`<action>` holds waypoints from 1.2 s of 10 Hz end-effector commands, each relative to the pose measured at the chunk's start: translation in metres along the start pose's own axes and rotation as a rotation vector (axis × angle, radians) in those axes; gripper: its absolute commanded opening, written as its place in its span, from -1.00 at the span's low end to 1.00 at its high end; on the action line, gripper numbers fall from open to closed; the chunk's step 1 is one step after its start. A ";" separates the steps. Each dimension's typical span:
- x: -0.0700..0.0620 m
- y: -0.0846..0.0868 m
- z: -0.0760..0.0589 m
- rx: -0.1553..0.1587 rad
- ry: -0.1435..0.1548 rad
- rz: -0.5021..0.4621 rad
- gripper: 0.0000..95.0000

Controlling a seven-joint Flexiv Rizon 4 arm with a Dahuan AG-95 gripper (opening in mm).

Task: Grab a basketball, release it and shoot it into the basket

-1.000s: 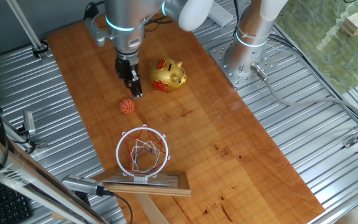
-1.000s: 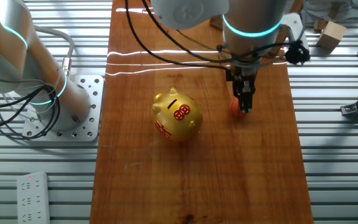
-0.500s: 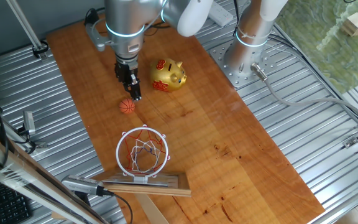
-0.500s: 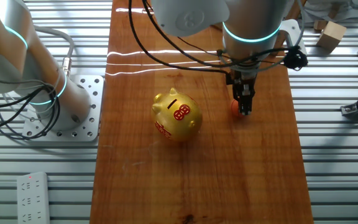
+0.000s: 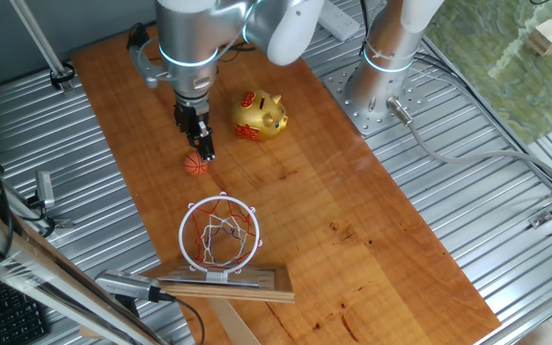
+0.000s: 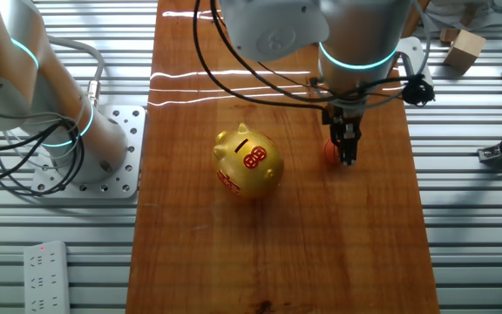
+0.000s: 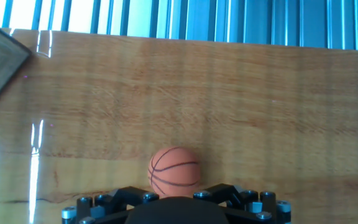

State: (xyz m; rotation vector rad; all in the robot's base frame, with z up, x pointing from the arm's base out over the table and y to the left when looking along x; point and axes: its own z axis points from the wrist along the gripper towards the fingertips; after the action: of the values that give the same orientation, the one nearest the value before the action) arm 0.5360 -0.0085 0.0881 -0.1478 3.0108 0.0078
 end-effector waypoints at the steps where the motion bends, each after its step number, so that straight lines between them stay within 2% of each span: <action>1: -0.003 0.000 0.012 0.003 -0.001 0.001 1.00; 12: 0.002 0.004 0.051 -0.004 -0.004 -0.001 1.00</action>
State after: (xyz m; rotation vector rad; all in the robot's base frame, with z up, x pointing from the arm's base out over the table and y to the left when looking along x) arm 0.5406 -0.0027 0.0354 -0.1511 3.0049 0.0125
